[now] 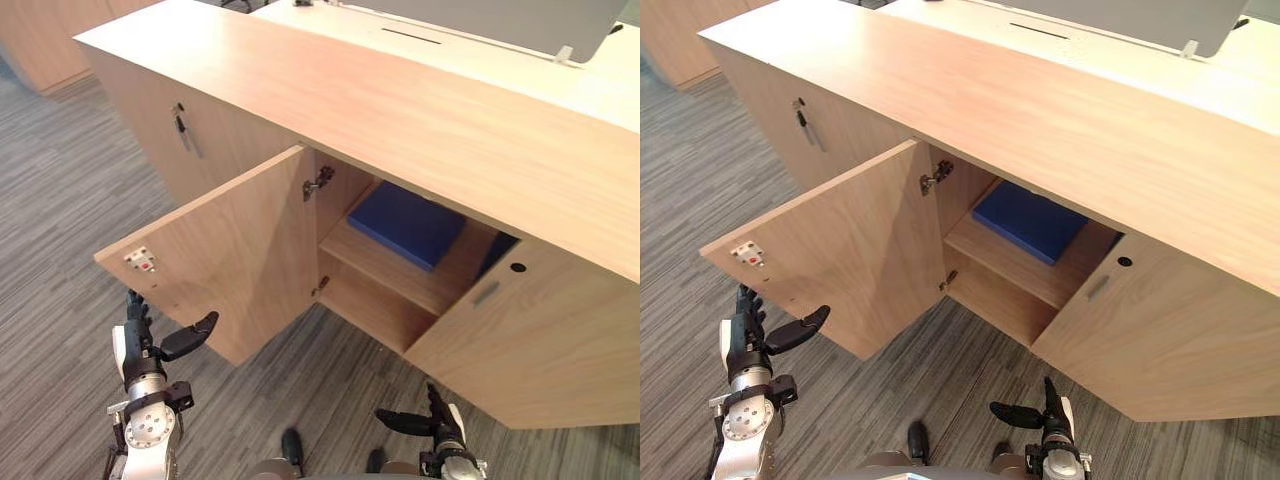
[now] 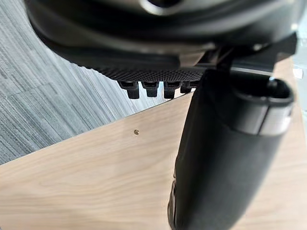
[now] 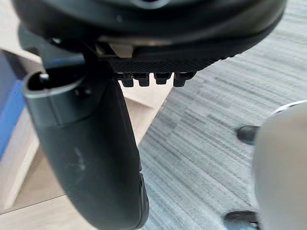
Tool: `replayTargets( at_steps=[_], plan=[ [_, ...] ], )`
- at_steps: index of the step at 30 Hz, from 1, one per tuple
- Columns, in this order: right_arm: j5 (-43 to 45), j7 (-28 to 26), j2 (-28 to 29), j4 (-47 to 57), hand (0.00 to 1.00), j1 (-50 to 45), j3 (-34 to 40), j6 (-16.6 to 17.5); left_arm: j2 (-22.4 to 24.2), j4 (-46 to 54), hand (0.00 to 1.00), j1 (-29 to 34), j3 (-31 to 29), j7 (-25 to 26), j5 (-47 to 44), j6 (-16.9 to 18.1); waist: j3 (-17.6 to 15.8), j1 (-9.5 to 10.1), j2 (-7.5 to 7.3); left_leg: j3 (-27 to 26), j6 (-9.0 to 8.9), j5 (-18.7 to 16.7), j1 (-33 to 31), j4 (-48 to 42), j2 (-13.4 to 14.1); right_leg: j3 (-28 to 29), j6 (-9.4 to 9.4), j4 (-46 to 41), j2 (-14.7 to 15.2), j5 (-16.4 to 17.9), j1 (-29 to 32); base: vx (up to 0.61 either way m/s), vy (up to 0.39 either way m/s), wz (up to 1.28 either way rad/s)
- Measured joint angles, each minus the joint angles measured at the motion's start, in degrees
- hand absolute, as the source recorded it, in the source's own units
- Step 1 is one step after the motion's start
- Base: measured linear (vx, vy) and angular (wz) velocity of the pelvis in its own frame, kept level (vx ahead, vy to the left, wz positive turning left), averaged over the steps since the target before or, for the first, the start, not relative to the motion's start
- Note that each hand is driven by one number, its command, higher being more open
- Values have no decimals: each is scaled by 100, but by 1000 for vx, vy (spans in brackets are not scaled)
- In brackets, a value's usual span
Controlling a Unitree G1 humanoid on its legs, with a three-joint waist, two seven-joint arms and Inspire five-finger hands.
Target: Walk over to the cabinet, pick up the folder, carry it to the office cabinet, place the folder inside the office cabinet, then close the office cabinet door
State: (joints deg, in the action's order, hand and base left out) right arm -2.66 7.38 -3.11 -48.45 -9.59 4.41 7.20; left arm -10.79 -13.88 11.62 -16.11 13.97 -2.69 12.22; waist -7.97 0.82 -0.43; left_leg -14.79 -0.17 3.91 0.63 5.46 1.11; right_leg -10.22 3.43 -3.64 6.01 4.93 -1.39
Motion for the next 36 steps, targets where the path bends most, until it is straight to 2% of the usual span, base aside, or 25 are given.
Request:
replayTargets(
  at_steps=[18, 22, 24, 27, 32, 36],
  plan=[
    [-148, -14, 13, -52, 100, 13, 36, -31, -6, -29, 100, 152, -94, 81, 157, -81, 28, 35, -13, -92, -27, -41, 203, 3, 0, 212, -50, 129, -21, -52, -196, 9, 2, -3],
    [-151, -19, -3, -42, 100, 7, -25, -31, -418, -30, 100, 52, -235, 68, 155, -97, 32, 21, -15, -82, -28, -68, 195, 2, 0, 203, -59, 218, -28, -44, -244, 22, -5, 1],
    [-158, -54, -9, -43, 100, -11, -38, -31, -798, -48, 100, -125, -291, 69, 156, -96, 41, 62, -12, -73, -18, -77, 188, 2, -9, 195, -8, 262, -31, -75, -267, 76, -14, 2],
    [-157, -96, -19, -43, 100, -2, -43, -31, -1074, -122, 100, -419, -334, 65, 157, -94, 43, 69, -11, -72, -20, -92, 183, 0, -16, 207, -6, 272, -31, -77, -288, 98, -10, 0],
    [-152, -121, -57, -51, 100, 10, -42, -31, -1076, -280, 100, -582, -329, 103, 151, -97, 45, 78, -14, -80, -23, -95, 182, -4, -7, 296, -12, 265, -47, -81, -254, 53, -14, -1],
    [-151, -132, -92, -93, 100, -3, -39, -36, -792, 31, 100, -276, -189, 119, 21, -92, 77, 122, -5, -170, -24, -95, 186, -1, 1, 385, -18, 196, -52, -84, -177, -32, -2, -9]
  ],
)
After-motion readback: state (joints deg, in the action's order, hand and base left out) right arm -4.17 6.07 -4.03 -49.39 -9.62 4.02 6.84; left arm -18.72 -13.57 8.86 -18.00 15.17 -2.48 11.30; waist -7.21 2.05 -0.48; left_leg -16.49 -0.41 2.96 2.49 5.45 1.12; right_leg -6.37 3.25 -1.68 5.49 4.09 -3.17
